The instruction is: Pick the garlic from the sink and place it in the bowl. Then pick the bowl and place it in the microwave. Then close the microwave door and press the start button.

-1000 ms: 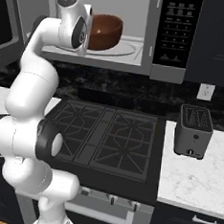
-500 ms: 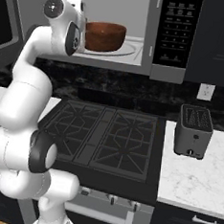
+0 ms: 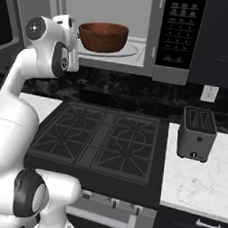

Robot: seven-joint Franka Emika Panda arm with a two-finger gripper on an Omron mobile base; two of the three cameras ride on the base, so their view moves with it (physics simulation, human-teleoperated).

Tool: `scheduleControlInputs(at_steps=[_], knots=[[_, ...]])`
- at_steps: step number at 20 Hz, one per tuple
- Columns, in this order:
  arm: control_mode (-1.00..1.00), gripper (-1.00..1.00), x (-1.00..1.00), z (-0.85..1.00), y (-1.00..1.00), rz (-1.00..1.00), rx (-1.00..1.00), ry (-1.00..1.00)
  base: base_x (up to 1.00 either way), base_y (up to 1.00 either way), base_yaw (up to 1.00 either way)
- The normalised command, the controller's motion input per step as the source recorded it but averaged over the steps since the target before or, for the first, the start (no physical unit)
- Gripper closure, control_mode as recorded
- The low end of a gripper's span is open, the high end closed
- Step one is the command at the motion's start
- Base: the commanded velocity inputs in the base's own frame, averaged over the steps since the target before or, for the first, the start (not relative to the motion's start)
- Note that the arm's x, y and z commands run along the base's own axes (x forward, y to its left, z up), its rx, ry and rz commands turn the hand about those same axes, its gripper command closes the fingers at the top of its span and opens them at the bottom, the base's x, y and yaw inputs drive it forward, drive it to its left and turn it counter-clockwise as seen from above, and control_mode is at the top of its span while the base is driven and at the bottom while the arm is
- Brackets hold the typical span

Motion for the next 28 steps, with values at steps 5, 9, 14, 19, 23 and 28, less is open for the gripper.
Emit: scheduleControlInputs(at_steps=[5, 9, 14, 19, 23, 28], knots=[[-1.0, -1.0, -0.63, -0.59, -0.05, -0.03, -0.18, -0.02, 0.0, 0.0, 0.0], [-1.0, -1.0, -0.19, -0.55, 0.03, -0.01, -0.4, 0.03, 0.0, 0.0, 0.0], [-1.0, -1.0, -0.6, -0.44, 0.11, -0.11, -0.43, 0.0, 0.0, 0.0, 0.0], [-1.0, -1.0, -0.48, -0.34, 0.37, -0.16, -0.43, 0.0, 0.0, 0.0, 0.0], [-1.0, -1.0, -0.39, -0.24, 0.55, -0.16, -0.45, 0.0, 0.0, 0.0, 0.0], [-1.0, -1.0, -0.2, -0.1, 0.78, -0.13, -0.34, -0.02, 0.0, 0.0, 0.0]])
